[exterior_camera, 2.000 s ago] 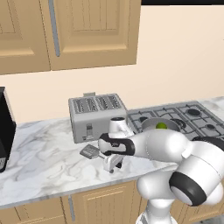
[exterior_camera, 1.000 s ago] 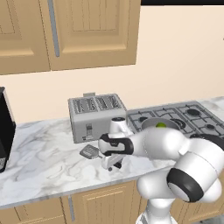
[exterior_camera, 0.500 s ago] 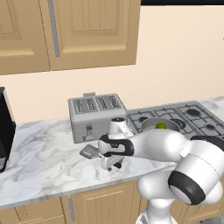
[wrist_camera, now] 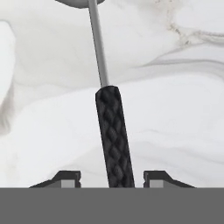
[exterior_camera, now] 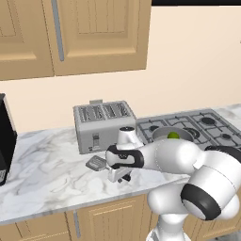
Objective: Put the garlic and lime in the pot. Retrieve the spatula and lightly stir the vegetables in the pot.
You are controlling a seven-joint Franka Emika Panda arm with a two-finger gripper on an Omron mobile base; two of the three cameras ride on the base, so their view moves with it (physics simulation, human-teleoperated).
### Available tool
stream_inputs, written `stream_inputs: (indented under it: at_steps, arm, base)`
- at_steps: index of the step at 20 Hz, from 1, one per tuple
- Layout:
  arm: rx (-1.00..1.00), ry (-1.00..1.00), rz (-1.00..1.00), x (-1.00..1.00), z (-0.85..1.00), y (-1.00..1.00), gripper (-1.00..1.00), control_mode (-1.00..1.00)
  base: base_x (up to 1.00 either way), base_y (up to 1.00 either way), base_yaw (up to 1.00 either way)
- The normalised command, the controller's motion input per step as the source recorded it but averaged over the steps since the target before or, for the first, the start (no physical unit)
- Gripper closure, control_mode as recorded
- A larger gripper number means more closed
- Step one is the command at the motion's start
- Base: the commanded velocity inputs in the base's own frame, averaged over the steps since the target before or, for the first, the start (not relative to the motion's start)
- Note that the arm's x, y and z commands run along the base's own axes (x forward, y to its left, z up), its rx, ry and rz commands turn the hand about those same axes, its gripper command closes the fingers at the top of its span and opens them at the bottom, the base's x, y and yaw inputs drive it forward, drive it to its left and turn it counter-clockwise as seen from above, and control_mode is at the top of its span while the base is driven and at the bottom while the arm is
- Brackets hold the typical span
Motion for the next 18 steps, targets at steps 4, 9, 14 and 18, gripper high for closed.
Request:
stream_inputs:
  at_steps: [4, 9, 14, 18]
  arm:
    - [0.00, 0.00, 0.00, 0.00, 0.00, 0.00, 1.00, -1.00]
    - [0.00, 0.00, 0.00, 0.00, 0.00, 0.00, 1.00, -1.00]
    - [0.00, -0.01, 0.00, -0.04, 0.02, 0.00, 1.00, -1.00]
    - [0.00, -0.07, 0.00, -0.54, 0.50, -0.07, 1.00, -1.00]
  base:
    - [0.00, 0.00, 0.00]
    - [0.00, 0.00, 0.00]
    - [0.00, 0.00, 0.00]
    - [0.00, 0.00, 0.00]
